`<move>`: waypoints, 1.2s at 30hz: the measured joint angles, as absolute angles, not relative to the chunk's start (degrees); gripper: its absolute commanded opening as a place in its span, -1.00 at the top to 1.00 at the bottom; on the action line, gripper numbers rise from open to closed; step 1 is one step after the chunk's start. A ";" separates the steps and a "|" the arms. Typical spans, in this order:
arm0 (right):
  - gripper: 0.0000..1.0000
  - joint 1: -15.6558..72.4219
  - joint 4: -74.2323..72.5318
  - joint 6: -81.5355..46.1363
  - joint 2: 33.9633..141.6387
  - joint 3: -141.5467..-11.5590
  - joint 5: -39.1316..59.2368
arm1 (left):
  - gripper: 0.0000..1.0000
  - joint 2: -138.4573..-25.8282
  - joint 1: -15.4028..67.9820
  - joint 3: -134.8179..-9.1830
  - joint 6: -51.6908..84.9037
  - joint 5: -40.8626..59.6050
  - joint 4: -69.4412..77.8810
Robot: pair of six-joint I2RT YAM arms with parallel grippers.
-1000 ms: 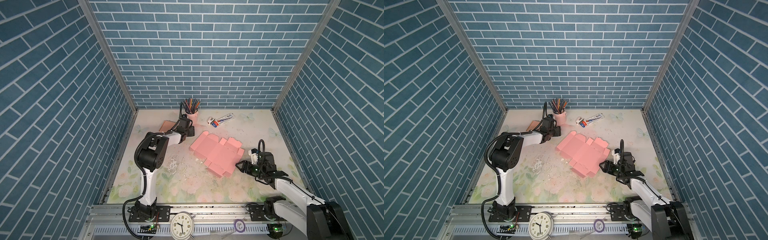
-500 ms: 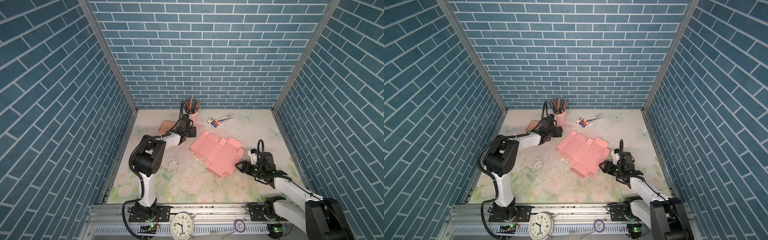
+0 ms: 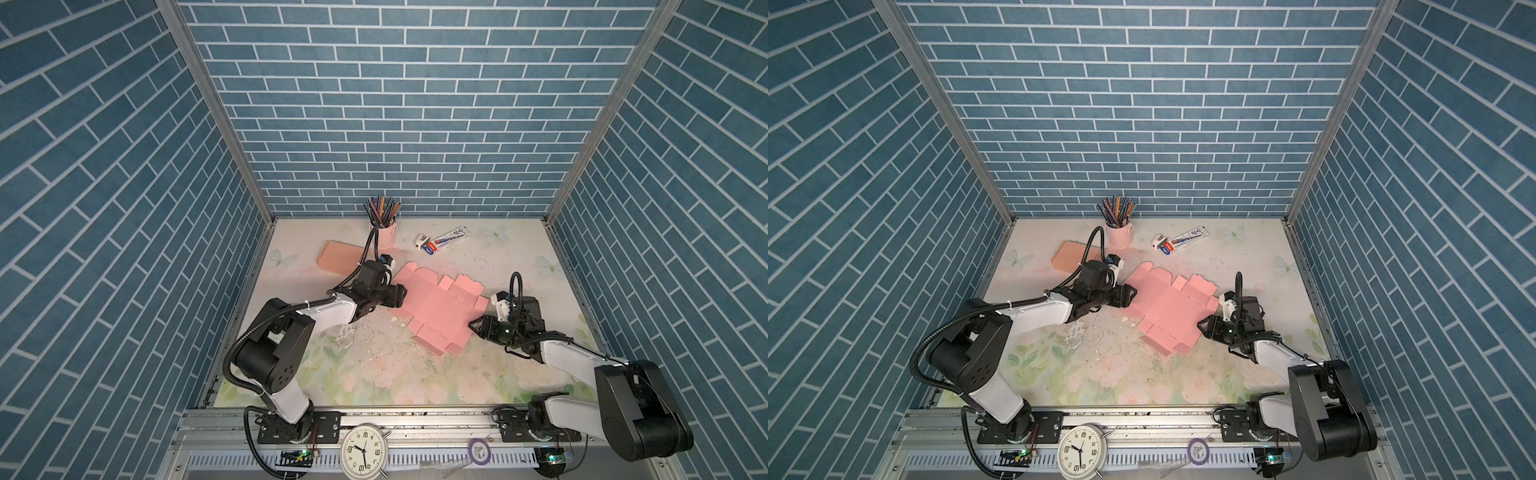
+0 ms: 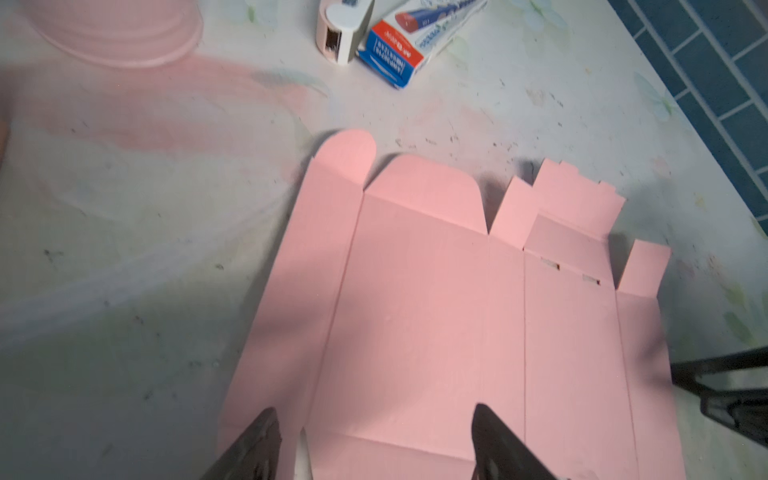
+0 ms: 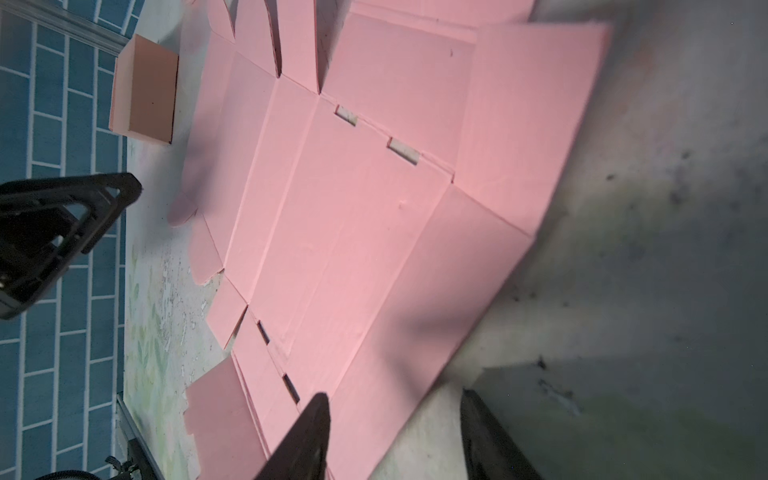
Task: Fold the paper box
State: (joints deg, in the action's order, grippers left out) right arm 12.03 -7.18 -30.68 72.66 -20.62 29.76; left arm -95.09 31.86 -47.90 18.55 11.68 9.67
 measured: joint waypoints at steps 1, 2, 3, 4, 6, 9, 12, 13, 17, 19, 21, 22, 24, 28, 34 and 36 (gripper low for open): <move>0.07 12.03 -7.35 -30.52 73.52 -21.23 29.78 | -0.47 -94.45 32.23 -46.78 18.61 11.86 9.69; 0.09 12.03 -7.49 -30.22 74.22 -21.78 29.78 | -0.48 -94.06 32.49 -46.06 18.63 11.99 9.74; 0.11 12.03 -7.70 -29.98 74.96 -22.33 29.76 | -0.47 -93.69 32.71 -45.36 18.68 12.16 9.82; 0.14 12.03 -7.81 -29.69 75.79 -22.98 29.76 | -0.47 -93.38 32.97 -44.69 18.70 12.38 10.00; 0.20 12.03 -8.14 -29.21 77.28 -24.05 29.74 | -0.47 -92.99 33.12 -43.42 18.87 12.75 10.61; 0.31 12.03 -8.23 -28.08 79.11 -25.47 29.71 | -0.48 -92.68 33.17 -41.89 19.07 12.82 11.11; 0.39 12.03 -8.19 -27.29 80.58 -26.81 29.67 | -0.47 -92.29 33.17 -40.73 19.29 12.82 11.66; 0.40 12.03 -8.12 -26.87 81.06 -27.31 29.63 | -0.47 -92.03 33.19 -40.32 19.35 12.82 11.77; 0.46 12.03 -7.79 -25.36 83.02 -29.58 29.28 | -0.48 -90.59 33.19 -38.52 19.62 12.73 12.16; 0.48 12.03 -7.53 -24.77 83.81 -30.68 29.15 | -0.47 -90.35 33.19 -38.00 19.66 12.73 12.32; 0.49 12.03 -7.11 -23.81 84.64 -31.83 29.12 | -0.48 -90.26 33.15 -37.65 19.68 12.71 12.32; 0.50 12.03 -6.85 -23.49 85.03 -32.36 29.12 | -0.47 -90.21 33.12 -37.54 19.68 12.69 12.27; 0.49 12.03 -6.44 -22.90 86.15 -33.58 29.17 | -0.48 -89.93 32.95 -37.23 19.68 12.67 12.29; 0.47 12.03 -5.69 -21.56 88.60 -35.86 29.23 | -0.48 -89.21 32.45 -36.91 19.68 12.67 12.05; 0.15 12.03 -6.09 -21.08 91.22 -37.17 30.87 | -0.47 -88.68 32.03 -36.69 19.62 12.80 12.03; 0.16 12.03 -7.55 -21.63 91.53 -36.64 32.34 | -0.47 -88.73 31.64 -36.05 19.55 12.99 12.51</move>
State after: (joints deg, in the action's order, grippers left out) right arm 12.03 -7.55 -21.63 91.53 -36.64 32.34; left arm -88.73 31.64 -36.05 19.55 12.99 12.51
